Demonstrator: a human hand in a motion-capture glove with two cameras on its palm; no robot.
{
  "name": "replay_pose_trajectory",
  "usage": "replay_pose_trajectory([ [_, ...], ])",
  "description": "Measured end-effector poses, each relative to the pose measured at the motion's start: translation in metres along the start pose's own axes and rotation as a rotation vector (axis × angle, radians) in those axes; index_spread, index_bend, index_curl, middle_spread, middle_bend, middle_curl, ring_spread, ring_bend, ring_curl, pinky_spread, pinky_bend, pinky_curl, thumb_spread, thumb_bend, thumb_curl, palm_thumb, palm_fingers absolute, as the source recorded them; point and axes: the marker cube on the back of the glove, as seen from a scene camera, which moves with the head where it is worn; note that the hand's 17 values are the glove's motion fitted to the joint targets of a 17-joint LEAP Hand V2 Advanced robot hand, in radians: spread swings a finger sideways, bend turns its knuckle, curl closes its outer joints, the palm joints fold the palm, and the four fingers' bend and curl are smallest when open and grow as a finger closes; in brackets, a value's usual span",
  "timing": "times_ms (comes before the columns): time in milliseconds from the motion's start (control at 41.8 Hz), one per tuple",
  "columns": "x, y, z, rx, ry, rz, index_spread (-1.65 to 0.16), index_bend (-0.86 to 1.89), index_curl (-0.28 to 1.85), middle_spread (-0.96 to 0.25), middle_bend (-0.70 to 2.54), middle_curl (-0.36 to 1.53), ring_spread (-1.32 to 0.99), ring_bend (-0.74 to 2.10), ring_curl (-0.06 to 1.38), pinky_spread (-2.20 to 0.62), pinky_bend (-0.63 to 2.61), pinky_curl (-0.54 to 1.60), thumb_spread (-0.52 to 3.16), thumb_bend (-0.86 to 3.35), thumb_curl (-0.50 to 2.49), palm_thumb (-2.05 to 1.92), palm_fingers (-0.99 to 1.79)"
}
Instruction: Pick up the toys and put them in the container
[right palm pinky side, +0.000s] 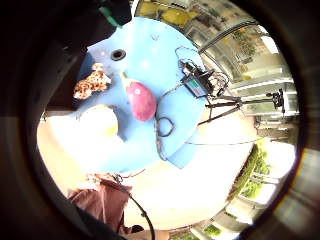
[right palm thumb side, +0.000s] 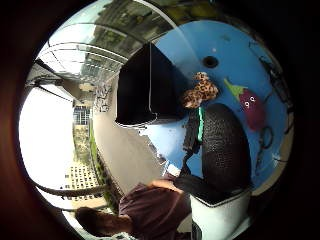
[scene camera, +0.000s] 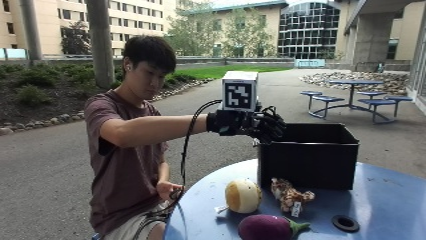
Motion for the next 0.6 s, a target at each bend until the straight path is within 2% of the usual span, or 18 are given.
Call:
replay_pose_trajectory([
  [263, 0.006, -0.005, 0.006, -0.008, 0.045, 0.03, -0.18, 0.13, 0.09, -0.11, 0.15, 0.07, -0.05, 0.37, 0.11, -0.01, 0.78, 0.24, 1.1, 0.15, 0.09, 0.12, -0.04],
  [479, 0.008, -0.005, -0.001, -0.027, 0.131, 0.02, -0.21, 0.14, 0.14, -0.11, 0.15, 0.12, -0.06, 0.42, 0.15, -0.01, 0.81, 0.28, 1.38, 0.15, 0.14, 0.09, -0.11],
  [599, 0.012, -0.01, -0.004, -0.049, 0.157, 0.031, -0.2, 0.1, 0.15, -0.05, 0.13, 0.13, -0.05, 0.41, 0.16, -0.02, 0.83, 0.29, 1.44, 0.14, 0.17, 0.07, -0.2],
])
